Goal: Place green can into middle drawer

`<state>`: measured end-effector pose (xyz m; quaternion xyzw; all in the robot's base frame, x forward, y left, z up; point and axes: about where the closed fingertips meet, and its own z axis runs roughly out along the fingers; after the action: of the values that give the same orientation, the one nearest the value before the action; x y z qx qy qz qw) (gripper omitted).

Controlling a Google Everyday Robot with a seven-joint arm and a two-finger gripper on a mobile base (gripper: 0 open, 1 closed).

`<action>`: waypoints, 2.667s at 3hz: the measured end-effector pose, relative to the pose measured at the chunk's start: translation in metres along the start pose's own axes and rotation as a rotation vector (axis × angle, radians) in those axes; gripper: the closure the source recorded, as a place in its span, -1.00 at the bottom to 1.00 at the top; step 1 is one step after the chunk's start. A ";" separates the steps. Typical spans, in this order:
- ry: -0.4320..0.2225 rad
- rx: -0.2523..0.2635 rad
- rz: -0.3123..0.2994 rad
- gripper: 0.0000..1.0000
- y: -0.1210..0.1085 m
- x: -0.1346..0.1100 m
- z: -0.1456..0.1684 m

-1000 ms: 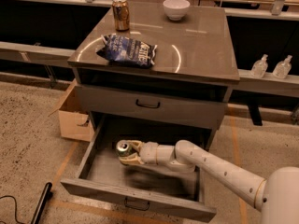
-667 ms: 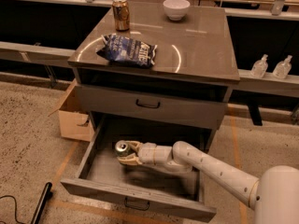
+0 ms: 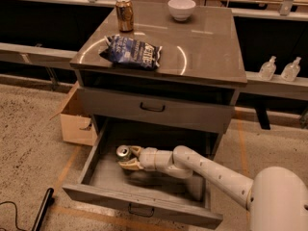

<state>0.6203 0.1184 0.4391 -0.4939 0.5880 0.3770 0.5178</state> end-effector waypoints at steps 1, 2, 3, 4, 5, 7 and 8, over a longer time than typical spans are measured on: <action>0.012 0.008 0.006 0.04 -0.001 0.006 0.003; 0.019 0.008 0.016 -0.45 0.001 0.013 0.006; 0.022 0.005 0.023 -0.89 0.003 0.018 0.009; 0.037 0.014 0.019 -0.97 0.002 0.018 0.006; 0.056 0.031 0.010 -0.53 -0.002 0.011 -0.003; 0.118 0.049 0.011 -0.56 -0.001 -0.008 -0.037; 0.160 0.051 0.018 -0.84 0.005 -0.015 -0.060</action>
Offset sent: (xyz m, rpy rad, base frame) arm 0.0009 0.0003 -0.0230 -0.0237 0.0289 -0.0228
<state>0.6011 0.0653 0.4641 -0.5038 0.6413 0.3259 0.4782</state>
